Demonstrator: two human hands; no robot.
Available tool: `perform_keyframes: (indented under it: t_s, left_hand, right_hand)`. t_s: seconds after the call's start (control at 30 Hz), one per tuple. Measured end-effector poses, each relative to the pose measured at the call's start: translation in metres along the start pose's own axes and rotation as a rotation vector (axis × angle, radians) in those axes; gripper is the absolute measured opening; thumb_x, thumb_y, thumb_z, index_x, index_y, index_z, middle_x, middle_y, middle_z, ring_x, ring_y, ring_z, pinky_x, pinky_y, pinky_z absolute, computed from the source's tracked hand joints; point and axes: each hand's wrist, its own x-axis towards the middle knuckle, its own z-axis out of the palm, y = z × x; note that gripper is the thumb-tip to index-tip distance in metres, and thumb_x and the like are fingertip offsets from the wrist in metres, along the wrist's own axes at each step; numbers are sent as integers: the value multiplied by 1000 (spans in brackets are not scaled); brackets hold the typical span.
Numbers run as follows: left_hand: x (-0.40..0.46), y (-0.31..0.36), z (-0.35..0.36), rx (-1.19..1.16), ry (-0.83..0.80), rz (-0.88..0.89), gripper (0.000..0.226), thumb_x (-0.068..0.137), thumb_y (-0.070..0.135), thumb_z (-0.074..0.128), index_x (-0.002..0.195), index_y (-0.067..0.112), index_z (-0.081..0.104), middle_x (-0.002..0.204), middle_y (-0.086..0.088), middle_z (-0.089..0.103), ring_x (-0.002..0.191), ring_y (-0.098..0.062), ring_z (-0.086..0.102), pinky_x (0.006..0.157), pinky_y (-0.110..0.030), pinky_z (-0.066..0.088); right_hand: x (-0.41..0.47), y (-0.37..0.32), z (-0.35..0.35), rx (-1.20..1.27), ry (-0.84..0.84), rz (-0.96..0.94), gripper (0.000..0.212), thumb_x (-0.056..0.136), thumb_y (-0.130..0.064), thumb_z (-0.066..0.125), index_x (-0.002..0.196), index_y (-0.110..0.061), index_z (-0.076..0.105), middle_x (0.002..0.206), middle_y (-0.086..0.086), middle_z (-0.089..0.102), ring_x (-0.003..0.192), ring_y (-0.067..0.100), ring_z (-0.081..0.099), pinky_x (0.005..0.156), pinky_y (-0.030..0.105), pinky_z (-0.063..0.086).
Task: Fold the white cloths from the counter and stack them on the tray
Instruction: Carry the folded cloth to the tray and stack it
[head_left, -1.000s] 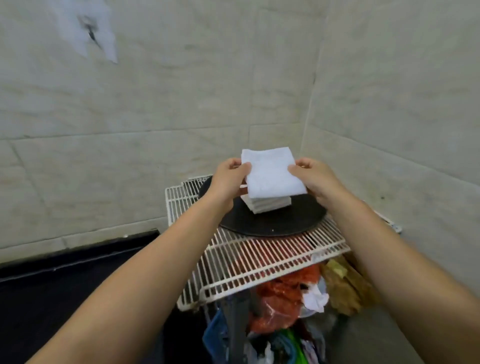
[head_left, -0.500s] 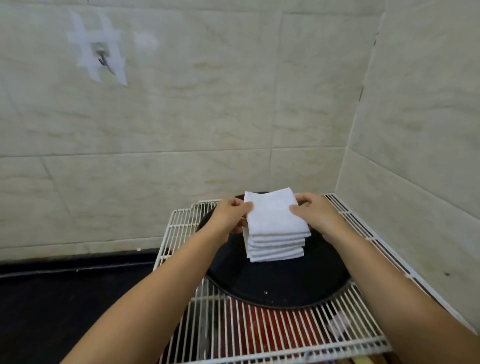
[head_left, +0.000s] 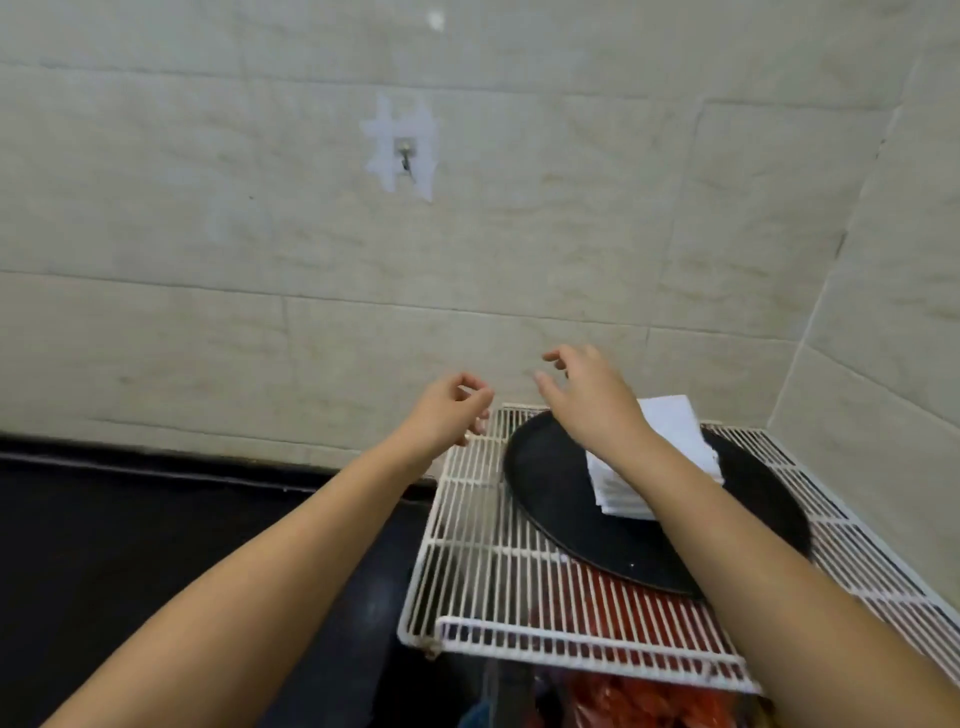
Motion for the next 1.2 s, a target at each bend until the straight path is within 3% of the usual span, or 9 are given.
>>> perform_keyframes:
  t_s: [0.2, 0.4, 0.6, 0.83, 1.2]
  left_hand:
    - [-119, -63, -193, 534, 264, -5, 14, 93, 29, 53, 100, 18, 56, 81, 5, 59, 73, -13, 56, 66, -27, 44]
    - [-272, -110, -388, 986, 482, -230, 22, 93, 32, 50, 108, 18, 57, 97, 1, 60, 92, -19, 57, 78, -34, 48]
    - [-408, -180, -506, 1216, 582, -539, 28, 96, 34, 43, 115, 16, 54, 115, -5, 56, 111, -26, 50, 89, -39, 44]
    - [-494, -267, -586, 1226, 587, -859, 35, 97, 34, 39, 123, 13, 50, 126, -10, 51, 119, -29, 45, 94, -39, 38]
    - [-478, -367, -749, 1109, 525, -1037, 36, 98, 34, 38, 125, 13, 48, 128, -9, 50, 120, -28, 44, 98, -40, 37]
  right_hand:
    - [-42, -191, 113, 48, -194, -341, 39, 96, -41, 43, 128, -21, 51, 129, 6, 50, 125, 26, 44, 102, 41, 38]
    - [-116, -396, 224, 85, -303, -620, 40, 98, -41, 37, 132, -19, 46, 131, 4, 48, 124, 25, 43, 99, 41, 35]
    - [-207, -538, 324, 53, -451, -830, 42, 99, -40, 35, 134, -19, 42, 134, 4, 46, 120, 24, 46, 96, 40, 37]
    - [-272, -634, 427, -82, -651, -1038, 39, 100, -38, 32, 130, -16, 44, 126, 7, 49, 115, 26, 46, 92, 39, 35]
    - [-222, -802, 575, -84, -727, -1215, 41, 100, -39, 32, 133, -16, 42, 128, 8, 48, 116, 25, 47, 93, 39, 39]
